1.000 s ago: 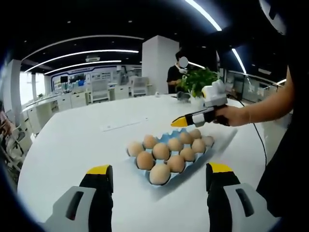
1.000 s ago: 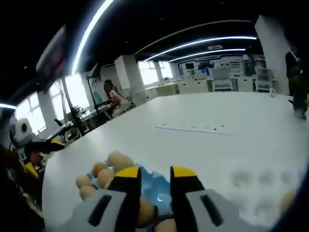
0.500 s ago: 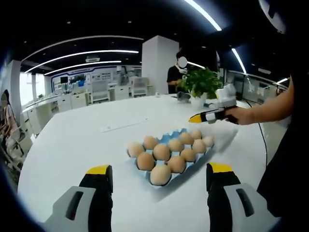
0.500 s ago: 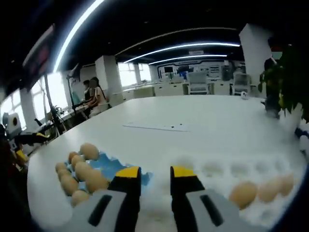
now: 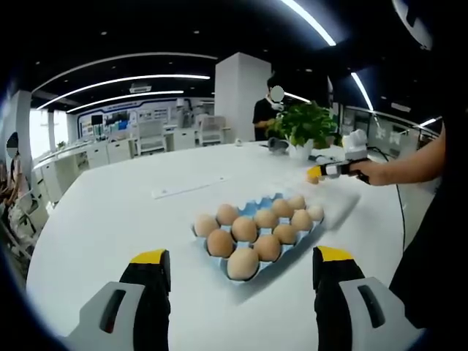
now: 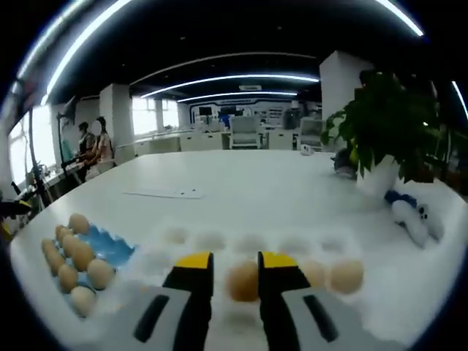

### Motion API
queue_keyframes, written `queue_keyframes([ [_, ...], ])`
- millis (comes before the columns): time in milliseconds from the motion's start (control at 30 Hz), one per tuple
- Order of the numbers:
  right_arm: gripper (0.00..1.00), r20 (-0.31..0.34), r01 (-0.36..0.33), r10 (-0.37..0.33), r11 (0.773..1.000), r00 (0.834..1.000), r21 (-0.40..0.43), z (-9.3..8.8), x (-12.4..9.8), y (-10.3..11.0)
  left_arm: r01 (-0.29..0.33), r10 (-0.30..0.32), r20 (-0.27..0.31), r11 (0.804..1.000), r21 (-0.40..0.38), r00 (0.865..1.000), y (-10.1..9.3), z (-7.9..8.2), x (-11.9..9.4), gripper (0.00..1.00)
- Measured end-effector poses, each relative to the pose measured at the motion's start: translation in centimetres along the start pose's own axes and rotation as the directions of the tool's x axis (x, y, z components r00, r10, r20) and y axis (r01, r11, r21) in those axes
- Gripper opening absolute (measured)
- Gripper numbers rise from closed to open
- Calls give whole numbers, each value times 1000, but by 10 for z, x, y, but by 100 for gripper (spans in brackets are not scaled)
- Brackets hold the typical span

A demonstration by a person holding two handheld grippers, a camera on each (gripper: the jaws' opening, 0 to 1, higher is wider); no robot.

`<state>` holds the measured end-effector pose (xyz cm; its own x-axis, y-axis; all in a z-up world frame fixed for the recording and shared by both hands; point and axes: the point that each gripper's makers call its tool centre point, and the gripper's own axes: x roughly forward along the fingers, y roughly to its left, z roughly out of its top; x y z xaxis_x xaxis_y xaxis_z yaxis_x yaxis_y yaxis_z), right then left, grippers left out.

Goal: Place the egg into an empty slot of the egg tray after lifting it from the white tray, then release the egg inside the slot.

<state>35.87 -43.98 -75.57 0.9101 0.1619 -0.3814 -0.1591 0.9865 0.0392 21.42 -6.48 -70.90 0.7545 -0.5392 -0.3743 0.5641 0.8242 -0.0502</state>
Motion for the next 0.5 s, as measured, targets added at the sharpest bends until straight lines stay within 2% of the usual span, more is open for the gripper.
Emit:
queue_keyframes([
  [133, 24, -30, 19, -20, 999, 999, -28, -9, 4, -2, -4, 4, -5, 1000, -2, 1000, 0, -1, -1, 80],
  [233, 27, -110, 18, -21, 1000, 994, -24, -23, 11, -4, -6, 6, -5, 1000, -3, 1000, 1, -1, -2, 80],
  [267, 27, -98, 9, -14, 998, 995, -55, -20, 11, -5, -8, 8, -5, 1000, -1, 1000, 1, -2, -2, 80],
  [300, 27, -130, 10, -17, 999, 991, -49, -19, 11, -6, -9, 9, -8, 1000, -3, 1000, 2, -3, -2, 80],
  [367, 27, -150, -17, 3, 995, 989, -94, -19, 13, -5, -11, 11, -6, 1000, -7, 1000, 2, -3, -2, 80],
  [467, 27, -146, -49, 34, 994, 989, -99, -18, 16, -5, -5, 5, -9, 1000, -7, 1000, 0, -4, -1, 80],
  [500, 27, -137, -78, 59, 987, 989, -142, -16, 18, -3, -4, 4, -8, 1000, -6, 1000, 0, -4, -1, 80],
])
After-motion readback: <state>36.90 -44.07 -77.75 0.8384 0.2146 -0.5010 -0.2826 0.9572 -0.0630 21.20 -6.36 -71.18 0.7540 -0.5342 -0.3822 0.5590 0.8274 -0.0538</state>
